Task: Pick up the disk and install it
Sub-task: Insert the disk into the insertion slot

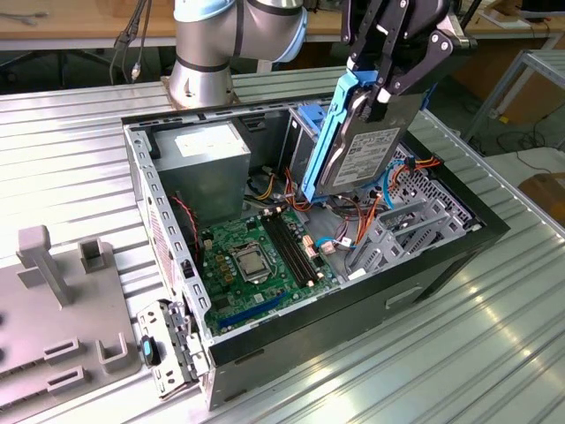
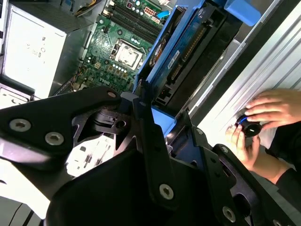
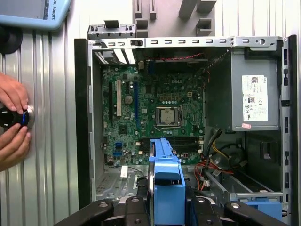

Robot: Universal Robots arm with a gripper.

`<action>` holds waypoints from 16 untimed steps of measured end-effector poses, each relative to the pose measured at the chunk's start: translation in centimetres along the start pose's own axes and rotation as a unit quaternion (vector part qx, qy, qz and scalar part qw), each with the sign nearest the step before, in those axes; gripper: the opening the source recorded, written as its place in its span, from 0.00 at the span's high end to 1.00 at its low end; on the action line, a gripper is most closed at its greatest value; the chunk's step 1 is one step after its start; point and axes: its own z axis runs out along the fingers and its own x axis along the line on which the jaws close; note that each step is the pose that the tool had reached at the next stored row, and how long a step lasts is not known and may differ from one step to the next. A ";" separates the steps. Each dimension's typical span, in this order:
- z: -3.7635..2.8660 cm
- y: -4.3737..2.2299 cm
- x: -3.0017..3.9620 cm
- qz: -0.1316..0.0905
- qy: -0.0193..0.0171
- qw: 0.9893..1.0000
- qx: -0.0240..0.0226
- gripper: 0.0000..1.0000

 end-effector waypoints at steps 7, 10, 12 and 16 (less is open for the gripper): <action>0.01 -0.01 0.04 0.000 0.000 1.000 0.000 0.63; 0.04 -0.18 0.32 0.000 0.000 1.000 0.000 0.63; 0.08 -0.64 0.45 0.000 0.000 1.000 0.000 0.63; 0.13 -1.65 0.57 0.000 0.000 1.000 0.000 0.63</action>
